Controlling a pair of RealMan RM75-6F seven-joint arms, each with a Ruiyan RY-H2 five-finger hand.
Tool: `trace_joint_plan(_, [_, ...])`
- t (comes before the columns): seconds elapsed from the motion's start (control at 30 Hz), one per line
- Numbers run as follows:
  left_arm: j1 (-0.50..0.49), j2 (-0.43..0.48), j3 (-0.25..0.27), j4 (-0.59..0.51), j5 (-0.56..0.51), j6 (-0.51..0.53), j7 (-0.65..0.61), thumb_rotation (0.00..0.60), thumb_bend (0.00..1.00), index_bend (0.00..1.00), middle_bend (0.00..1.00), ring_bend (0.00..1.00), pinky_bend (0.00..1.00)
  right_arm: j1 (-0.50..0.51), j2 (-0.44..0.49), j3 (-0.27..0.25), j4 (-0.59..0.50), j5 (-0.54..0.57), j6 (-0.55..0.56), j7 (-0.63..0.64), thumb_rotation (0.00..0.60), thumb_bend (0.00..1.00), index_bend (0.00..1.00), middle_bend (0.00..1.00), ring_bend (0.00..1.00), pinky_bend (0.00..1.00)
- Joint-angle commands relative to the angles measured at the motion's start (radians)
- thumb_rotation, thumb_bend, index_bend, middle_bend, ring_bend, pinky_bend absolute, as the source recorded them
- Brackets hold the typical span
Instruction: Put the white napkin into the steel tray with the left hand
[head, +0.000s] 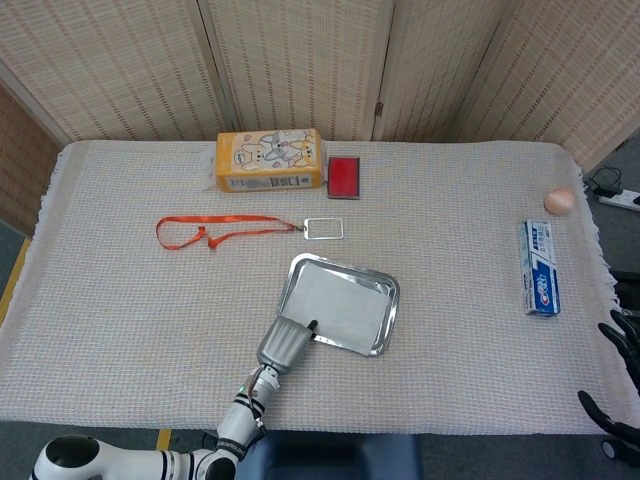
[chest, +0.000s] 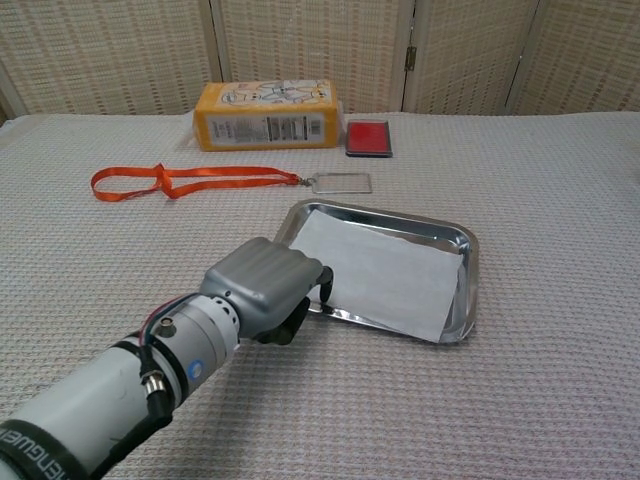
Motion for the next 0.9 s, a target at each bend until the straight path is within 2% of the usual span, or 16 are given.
trace_joint_plan(0.03, [-0.007, -0.008, 0.001, 0.014, -0.001, -0.002, -0.010, 0.600, 0.83, 0.35, 1.00, 1.00, 1.00, 0.000, 0.001, 0.001, 0.002, 0.002, 0.000, 0.004, 0.600, 0.38, 0.00, 0.00, 0.00, 0.00])
trace_joint_plan(0.3, [-0.015, -0.010, 0.004, 0.016, 0.042, 0.015, -0.066, 0.600, 0.83, 0.32, 1.00, 1.00, 1.00, 0.002, 0.001, 0.001, 0.002, 0.002, -0.004, 0.004, 0.600, 0.38, 0.00, 0.00, 0.00, 0.00])
trace_joint_plan(0.47, [-0.008, 0.000, 0.021, -0.028, 0.106, 0.050, -0.108, 0.600, 0.83, 0.32, 1.00, 1.00, 1.00, 0.003, 0.000, -0.002, 0.001, -0.005, -0.007, -0.001, 0.600, 0.38, 0.00, 0.00, 0.00, 0.00])
trace_joint_plan(0.77, [0.005, 0.005, 0.044, -0.075, 0.121, 0.069, -0.103, 0.600, 0.83, 0.32, 1.00, 1.00, 1.00, -0.001, 0.001, -0.003, 0.005, -0.012, 0.009, 0.006, 0.600, 0.38, 0.00, 0.00, 0.00, 0.00])
trace_joint_plan(0.9, [0.029, 0.051, 0.076, -0.146, 0.192, 0.118, -0.136, 0.600, 0.82, 0.30, 1.00, 1.00, 1.00, 0.002, 0.000, -0.004, 0.008, -0.014, 0.002, 0.006, 0.600, 0.38, 0.00, 0.00, 0.00, 0.00])
